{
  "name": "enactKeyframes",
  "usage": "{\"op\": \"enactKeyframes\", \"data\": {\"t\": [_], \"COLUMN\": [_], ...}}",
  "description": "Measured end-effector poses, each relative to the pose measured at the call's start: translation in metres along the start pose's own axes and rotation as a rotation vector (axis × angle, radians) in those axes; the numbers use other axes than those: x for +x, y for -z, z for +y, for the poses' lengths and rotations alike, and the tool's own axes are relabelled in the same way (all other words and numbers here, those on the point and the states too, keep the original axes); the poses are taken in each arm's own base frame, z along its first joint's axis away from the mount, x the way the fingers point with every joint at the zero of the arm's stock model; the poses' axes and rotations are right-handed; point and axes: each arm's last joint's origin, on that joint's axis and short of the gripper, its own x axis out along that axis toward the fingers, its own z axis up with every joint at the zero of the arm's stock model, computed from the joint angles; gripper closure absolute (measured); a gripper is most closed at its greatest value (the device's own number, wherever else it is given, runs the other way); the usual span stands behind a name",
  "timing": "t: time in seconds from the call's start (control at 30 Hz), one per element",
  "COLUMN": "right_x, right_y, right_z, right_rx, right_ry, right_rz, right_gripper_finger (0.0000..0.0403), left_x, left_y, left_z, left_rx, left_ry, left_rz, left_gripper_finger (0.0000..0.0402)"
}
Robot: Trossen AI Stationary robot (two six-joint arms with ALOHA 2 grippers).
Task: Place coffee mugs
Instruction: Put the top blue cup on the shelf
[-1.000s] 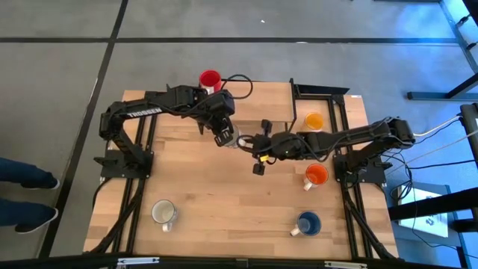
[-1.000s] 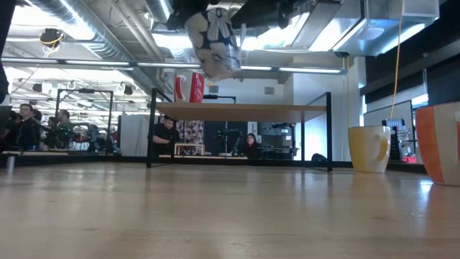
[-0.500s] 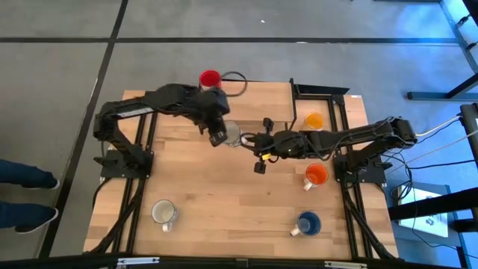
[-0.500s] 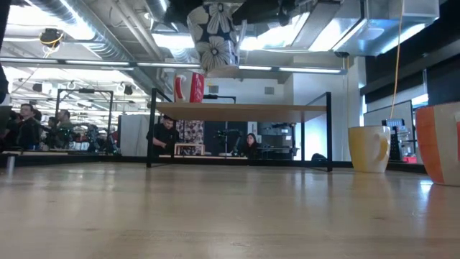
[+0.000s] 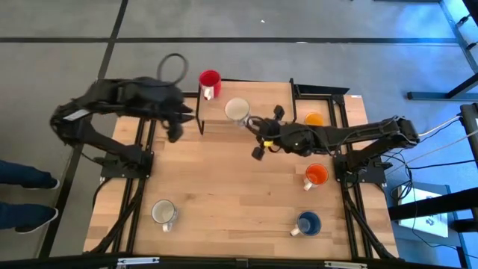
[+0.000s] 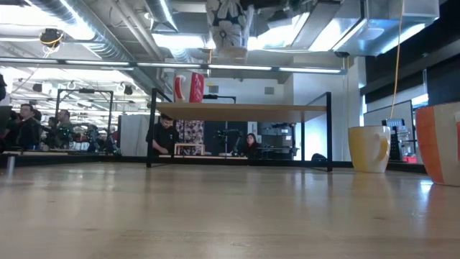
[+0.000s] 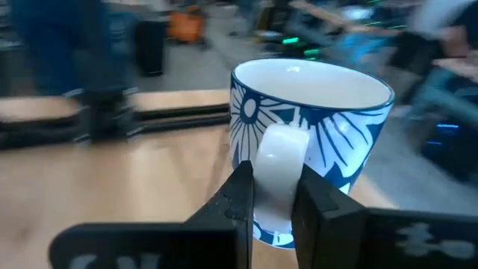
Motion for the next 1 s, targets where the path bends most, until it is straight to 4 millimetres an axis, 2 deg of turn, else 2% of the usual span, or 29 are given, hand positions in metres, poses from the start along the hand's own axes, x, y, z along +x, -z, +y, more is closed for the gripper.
{"op": "enactKeyframes", "data": {"t": [0.17, 0.3, 0.4, 0.53, 0.87, 1.0], "right_x": [0.022, 0.042, 0.062, 0.087, 0.141, 0.16], "right_y": [-0.01, -0.023, -0.023, -0.02, 0.012, 0.028], "right_z": [-0.003, -0.011, -0.015, -0.028, -0.053, -0.057], "right_rx": [0.021, 0.088, 0.121, 0.189, 0.295, 0.301], "right_ry": [0.188, 0.285, 0.346, 0.412, 0.511, 0.535], "right_rz": [0.01, -0.013, -0.012, -0.012, -0.031, -0.028], "right_gripper_finger": [0.0368, 0.0368, 0.0368, 0.0368, 0.0368, 0.0368], "left_x": [-0.029, -0.04, -0.042, -0.038, -0.017, -0.017], "left_y": [0.022, 0.038, 0.045, 0.05, 0.056, 0.056], "left_z": [0.01, 0.017, 0.019, 0.019, 0.015, 0.015], "left_rx": [0.041, 0.031, 0.016, 0.005, 0.013, 0.011], "left_ry": [-0.003, -0.001, 0.009, 0.017, 0.012, 0.013], "left_rz": [-0.073, -0.125, -0.18, -0.22, -0.195, -0.2], "left_gripper_finger": [0.0297, 0.0297, 0.0297, 0.0297, 0.0297, 0.0297]}}
